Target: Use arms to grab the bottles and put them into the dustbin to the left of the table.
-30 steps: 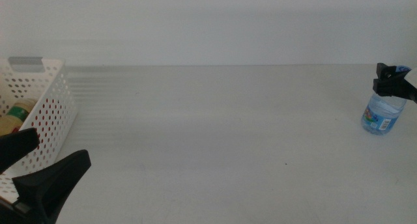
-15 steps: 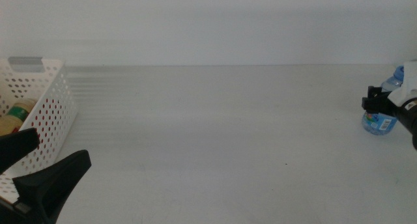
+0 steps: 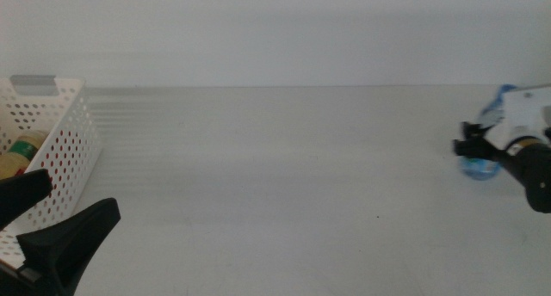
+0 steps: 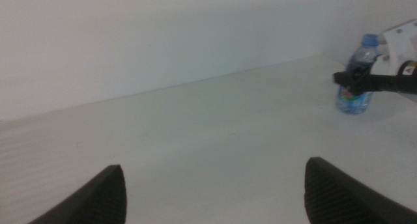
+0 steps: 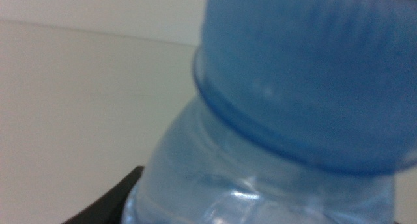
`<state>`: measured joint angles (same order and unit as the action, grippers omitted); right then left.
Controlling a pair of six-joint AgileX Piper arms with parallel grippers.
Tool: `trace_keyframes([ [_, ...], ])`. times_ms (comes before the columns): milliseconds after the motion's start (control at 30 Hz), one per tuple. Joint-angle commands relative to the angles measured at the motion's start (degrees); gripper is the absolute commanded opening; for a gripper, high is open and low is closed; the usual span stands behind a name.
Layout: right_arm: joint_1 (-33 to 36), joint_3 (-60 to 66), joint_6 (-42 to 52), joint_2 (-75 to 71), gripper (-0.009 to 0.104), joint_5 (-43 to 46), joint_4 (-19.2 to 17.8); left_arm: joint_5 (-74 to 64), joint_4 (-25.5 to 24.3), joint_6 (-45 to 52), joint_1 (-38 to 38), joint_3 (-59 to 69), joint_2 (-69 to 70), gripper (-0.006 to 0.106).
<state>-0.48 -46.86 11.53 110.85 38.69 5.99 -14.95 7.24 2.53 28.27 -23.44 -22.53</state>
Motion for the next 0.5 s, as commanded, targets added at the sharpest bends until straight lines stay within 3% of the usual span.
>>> trace_keyframes([
  [0, 3.30, -2.39, -5.38, -5.54, 0.000, 3.70, -7.93, 4.71, 0.23, -0.68, 0.24, -1.74, -0.44, 0.090],
  [300, 20.83, -14.16, -28.31, -6.20, 0.000, 3.88, -31.94, 4.71, 0.23, -0.68, 0.24, -1.74, -0.44, 0.090],
  [467, 30.79, -22.02, -30.09, -1.13, 0.000, 3.71, -37.95, 4.71, 0.23, -0.68, 0.24, -1.74, -0.44, 0.090],
])
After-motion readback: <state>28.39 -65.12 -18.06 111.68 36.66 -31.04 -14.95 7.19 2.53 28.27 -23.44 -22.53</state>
